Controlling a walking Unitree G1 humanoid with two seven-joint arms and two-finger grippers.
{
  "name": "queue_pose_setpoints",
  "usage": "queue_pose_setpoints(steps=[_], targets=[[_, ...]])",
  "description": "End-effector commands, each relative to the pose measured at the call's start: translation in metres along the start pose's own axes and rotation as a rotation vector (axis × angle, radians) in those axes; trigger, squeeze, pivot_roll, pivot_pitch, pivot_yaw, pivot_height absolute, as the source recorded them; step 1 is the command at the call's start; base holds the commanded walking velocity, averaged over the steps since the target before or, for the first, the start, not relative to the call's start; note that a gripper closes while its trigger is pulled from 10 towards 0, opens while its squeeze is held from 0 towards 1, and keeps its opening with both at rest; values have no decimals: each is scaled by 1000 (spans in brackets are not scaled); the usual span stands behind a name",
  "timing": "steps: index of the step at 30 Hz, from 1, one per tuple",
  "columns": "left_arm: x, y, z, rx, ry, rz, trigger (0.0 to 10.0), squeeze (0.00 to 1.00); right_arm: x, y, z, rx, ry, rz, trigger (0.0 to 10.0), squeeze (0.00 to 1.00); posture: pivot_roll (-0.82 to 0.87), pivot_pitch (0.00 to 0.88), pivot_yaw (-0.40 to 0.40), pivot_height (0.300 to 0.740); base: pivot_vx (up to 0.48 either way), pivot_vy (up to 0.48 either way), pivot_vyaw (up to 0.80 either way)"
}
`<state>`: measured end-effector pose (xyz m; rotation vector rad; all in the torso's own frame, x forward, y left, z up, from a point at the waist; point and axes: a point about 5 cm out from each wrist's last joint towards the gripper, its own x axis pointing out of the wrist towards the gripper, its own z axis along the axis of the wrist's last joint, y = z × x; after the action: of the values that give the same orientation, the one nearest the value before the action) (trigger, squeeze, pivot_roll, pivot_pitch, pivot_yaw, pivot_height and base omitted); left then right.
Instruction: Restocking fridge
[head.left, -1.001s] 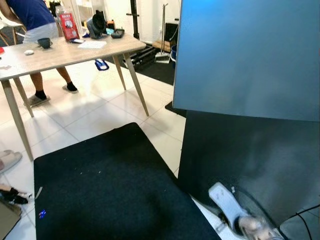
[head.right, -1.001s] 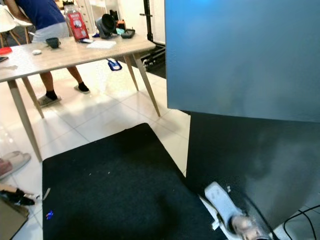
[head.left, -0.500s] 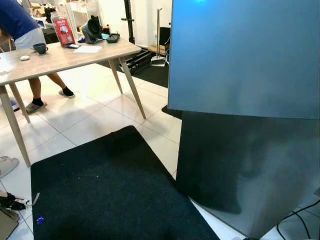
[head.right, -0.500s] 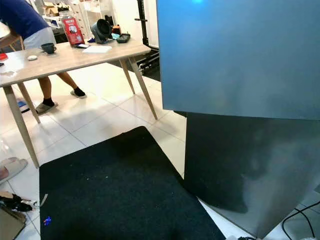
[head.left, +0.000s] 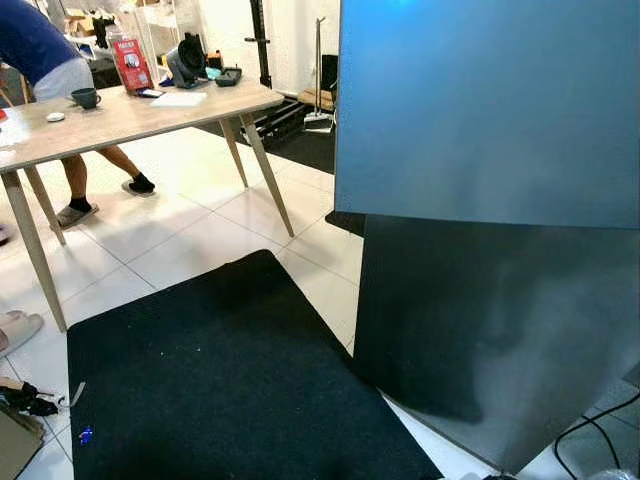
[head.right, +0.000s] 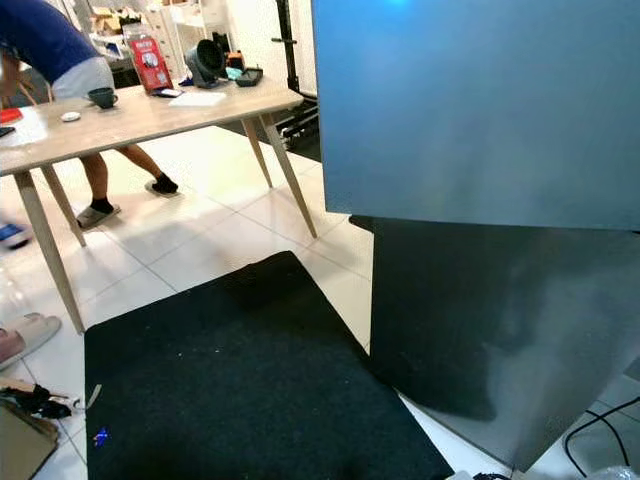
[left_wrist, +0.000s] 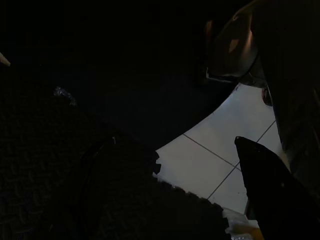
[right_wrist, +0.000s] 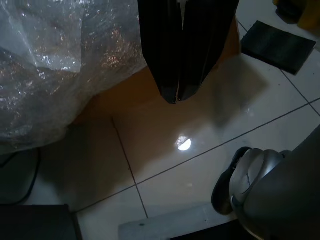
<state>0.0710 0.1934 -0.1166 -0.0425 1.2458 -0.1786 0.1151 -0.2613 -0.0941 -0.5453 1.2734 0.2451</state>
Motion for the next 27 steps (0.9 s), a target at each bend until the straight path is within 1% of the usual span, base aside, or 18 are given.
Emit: queue_pose_setpoints(steps=[1, 10, 27], targets=[[2, -11, -8, 12, 33, -41, 10000, 0, 1, 4, 3, 1, -10, 6, 10000, 0, 22, 0, 10, 740, -281, 0, 0], [1, -9, -6, 13, 29, -39, 10000, 0, 1, 5, 4, -7, -13, 6, 10000, 0, 19, 0, 14, 740, -285, 0, 0], [4, -15, -2, 10, 14, -63, 10000, 0, 1, 2, 9, -30, -28, -1, 10000, 0, 15, 0, 12, 740, -287, 0, 0]])
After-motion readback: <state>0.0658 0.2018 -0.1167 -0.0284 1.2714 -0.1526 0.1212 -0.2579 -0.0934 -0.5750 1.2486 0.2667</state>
